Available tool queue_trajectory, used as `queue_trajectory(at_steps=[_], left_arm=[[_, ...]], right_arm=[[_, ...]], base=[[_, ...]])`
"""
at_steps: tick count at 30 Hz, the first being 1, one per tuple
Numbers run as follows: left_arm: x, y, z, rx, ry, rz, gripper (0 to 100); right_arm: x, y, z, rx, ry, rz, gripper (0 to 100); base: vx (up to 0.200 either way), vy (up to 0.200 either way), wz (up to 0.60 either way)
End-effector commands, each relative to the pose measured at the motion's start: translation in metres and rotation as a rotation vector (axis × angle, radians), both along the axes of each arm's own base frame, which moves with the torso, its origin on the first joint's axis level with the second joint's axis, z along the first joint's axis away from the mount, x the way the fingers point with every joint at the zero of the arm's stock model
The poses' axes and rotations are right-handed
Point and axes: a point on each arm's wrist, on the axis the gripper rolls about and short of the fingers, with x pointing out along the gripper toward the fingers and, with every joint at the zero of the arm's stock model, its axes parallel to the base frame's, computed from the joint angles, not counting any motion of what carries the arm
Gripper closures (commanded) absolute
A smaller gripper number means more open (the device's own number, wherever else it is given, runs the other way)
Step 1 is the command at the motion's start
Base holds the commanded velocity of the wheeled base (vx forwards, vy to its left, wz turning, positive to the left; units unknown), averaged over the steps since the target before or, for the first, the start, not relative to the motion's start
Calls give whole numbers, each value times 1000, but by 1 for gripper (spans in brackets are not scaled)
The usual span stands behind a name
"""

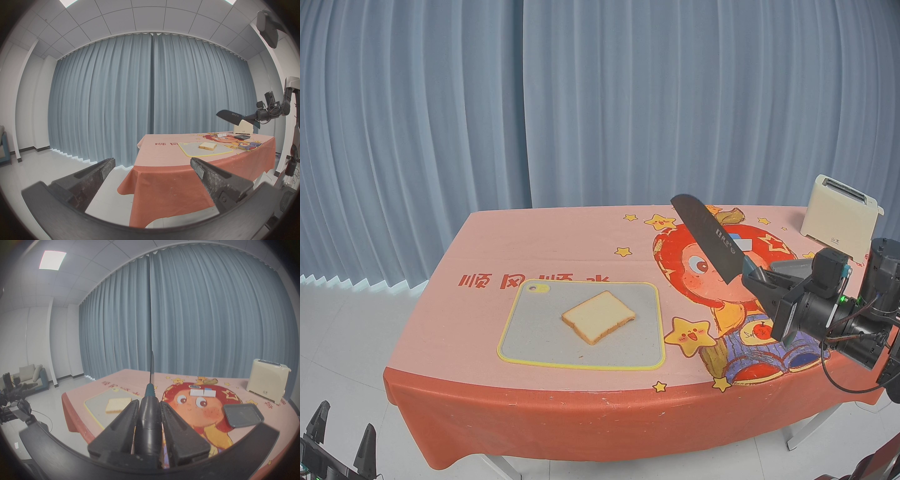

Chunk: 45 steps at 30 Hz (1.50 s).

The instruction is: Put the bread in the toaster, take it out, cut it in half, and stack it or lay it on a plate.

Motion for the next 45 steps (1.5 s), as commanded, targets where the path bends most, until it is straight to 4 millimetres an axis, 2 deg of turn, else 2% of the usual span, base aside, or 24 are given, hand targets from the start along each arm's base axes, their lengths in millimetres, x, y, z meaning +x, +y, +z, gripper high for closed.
queue_trajectory(at_steps=[1,23,32,45], left_arm=[[0,0,-5,0,1,1,0],[0,0,-5,0,1,0,0],[0,0,-5,0,1,0,0],[0,0,-5,0,1,0,0]], right_arm=[[1,1,-2,5,-12,1,100],[-2,-1,-6,-4,-7,2,100],[-2,-1,-6,-4,-7,1,100],[-1,0,-9,-9,2,1,100]], base=[[0,0,0],[0,0,0],[0,200,0],[0,0,0]])
